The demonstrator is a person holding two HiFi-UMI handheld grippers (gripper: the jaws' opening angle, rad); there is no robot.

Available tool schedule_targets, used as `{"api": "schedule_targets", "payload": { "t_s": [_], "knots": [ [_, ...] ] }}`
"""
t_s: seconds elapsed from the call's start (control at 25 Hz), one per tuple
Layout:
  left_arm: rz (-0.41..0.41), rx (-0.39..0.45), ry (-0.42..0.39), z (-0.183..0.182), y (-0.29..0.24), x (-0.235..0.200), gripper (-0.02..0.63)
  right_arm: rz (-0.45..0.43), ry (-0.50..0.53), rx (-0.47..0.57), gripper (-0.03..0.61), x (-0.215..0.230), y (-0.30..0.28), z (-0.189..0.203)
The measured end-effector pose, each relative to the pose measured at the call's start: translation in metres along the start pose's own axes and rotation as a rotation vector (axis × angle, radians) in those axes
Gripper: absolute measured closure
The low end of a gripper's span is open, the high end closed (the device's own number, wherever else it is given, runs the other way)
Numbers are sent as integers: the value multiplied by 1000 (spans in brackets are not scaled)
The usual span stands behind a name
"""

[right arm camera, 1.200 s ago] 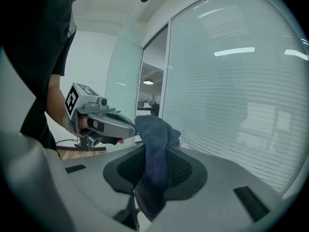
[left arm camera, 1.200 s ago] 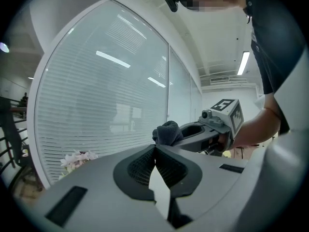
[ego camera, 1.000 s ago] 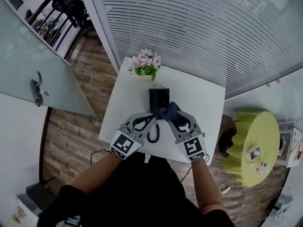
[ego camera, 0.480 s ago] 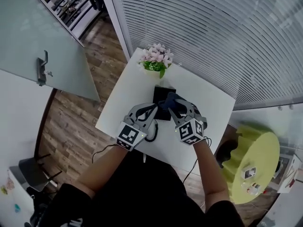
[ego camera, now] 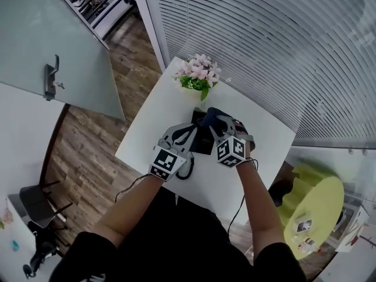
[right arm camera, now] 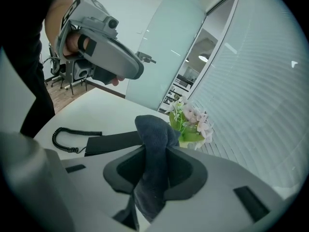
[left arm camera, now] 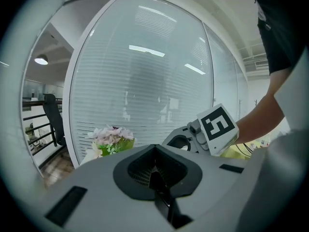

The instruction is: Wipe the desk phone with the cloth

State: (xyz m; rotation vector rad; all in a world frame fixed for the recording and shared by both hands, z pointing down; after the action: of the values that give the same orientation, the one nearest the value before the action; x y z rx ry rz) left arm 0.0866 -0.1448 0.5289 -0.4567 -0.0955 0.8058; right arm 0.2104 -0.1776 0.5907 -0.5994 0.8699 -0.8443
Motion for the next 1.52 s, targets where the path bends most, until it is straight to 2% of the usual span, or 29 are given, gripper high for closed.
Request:
{"api": "schedule_targets", "payload": {
  "t_s": [0.4,0.92,1.52],
  "knots": [
    [-13,-30,28,19,-14,-12,604,-5,18,-57,465,-4,-41,15],
    [16,-71,26,38,-28,0,604,-33,31,-51,466,-22,-40,19],
    [31,-100,34,59,-18,14,604,-75,14,-82,466,-68,-35,30]
  ]
}}
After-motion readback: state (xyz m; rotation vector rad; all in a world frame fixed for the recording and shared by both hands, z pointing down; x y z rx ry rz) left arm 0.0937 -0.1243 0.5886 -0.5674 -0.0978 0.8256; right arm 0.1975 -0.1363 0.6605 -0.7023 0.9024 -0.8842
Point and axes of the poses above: the fingertips, and each gripper's own axes: y backward along the fingers, x to its right, z out of its underside, the point moved 6 cm from there along y, backward along the fingers, and after that the axes turned 6 degrees about -x, right-handed, at the moved point
